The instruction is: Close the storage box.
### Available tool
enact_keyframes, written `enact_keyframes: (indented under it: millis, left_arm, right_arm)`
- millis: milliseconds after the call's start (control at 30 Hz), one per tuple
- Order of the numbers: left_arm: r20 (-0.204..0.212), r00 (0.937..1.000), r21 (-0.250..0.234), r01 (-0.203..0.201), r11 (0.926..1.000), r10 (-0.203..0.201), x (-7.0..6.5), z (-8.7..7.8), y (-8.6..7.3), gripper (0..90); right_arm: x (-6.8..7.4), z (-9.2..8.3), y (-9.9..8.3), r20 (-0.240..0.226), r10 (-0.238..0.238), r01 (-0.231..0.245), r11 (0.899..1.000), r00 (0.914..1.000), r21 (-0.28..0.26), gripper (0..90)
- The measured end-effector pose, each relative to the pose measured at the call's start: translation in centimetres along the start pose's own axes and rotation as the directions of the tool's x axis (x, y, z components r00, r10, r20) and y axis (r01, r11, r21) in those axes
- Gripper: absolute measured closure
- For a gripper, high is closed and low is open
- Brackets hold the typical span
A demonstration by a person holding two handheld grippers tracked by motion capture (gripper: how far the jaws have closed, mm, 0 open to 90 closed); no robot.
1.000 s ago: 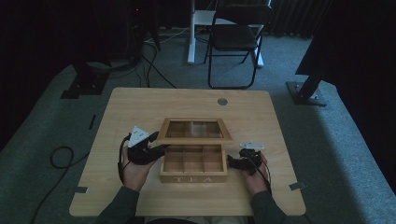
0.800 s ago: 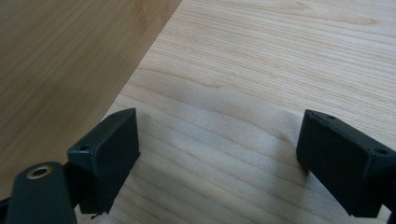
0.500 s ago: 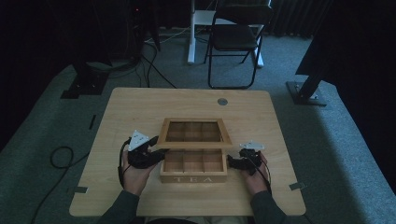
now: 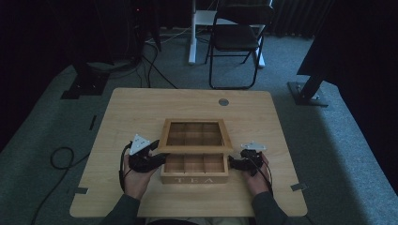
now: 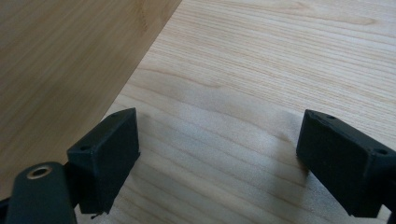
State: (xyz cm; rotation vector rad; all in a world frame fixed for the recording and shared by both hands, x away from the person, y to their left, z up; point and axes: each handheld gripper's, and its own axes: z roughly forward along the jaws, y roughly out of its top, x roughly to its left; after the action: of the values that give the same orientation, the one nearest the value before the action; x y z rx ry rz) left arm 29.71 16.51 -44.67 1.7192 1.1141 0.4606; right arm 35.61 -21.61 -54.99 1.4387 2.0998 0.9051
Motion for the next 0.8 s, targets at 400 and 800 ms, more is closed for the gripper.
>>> enact_keyframes:
  millis: [400, 800]
  left_arm:
    - [-0.006, 1.0000, 0.010, -0.007, 0.9999, 0.007, -0.10, -0.08, -0.45, 44.8]
    - [-0.005, 1.0000, 0.008, -0.001, 1.0000, 0.001, -0.09, -0.47, -0.79, 44.9]
  right_arm:
    - [0.00, 0.00, 0.00, 0.000, -0.001, 0.001, 1.000, 1.0000, 0.001, 12.7]
    - [-0.01, 0.00, 0.00, 0.000, -0.002, 0.002, 1.000, 1.0000, 0.000, 12.7]
